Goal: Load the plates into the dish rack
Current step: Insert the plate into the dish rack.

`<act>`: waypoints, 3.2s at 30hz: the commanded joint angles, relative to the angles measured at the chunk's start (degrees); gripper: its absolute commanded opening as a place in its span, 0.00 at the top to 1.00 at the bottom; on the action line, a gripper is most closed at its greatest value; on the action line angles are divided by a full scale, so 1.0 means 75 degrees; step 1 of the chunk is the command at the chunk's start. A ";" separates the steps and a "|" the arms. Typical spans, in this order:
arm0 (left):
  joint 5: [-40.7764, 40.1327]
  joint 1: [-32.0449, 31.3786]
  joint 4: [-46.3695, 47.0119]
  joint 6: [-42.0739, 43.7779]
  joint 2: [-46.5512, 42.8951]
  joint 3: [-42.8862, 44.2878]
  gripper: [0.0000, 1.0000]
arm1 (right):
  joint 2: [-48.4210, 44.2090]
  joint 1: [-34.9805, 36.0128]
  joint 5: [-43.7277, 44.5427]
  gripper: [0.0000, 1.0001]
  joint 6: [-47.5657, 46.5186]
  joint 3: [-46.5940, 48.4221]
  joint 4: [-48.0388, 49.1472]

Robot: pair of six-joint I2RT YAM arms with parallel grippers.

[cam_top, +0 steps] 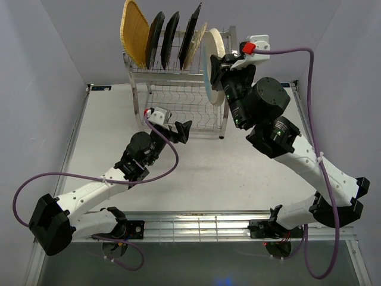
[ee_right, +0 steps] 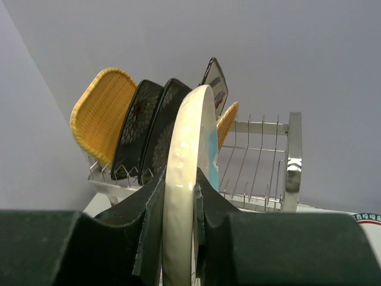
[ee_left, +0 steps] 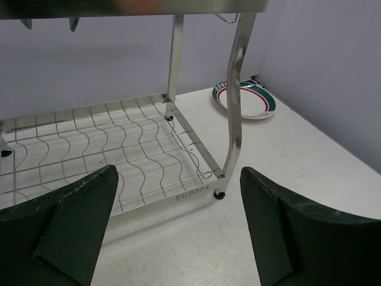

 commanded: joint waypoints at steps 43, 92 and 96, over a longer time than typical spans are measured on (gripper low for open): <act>0.0548 -0.0027 0.0264 0.0118 -0.0320 -0.0224 0.06 | 0.3560 -0.3011 -0.1042 0.92 0.2274 0.3216 0.2677; 0.0794 -0.0027 0.0252 0.0235 -0.0168 -0.0166 0.06 | 0.4358 -0.2625 -0.2307 0.53 0.0152 0.3077 0.2853; 0.0806 -0.0027 0.0264 0.0247 -0.0168 -0.0166 0.06 | 0.4089 -0.2625 -0.2331 0.53 0.0305 0.2680 0.2864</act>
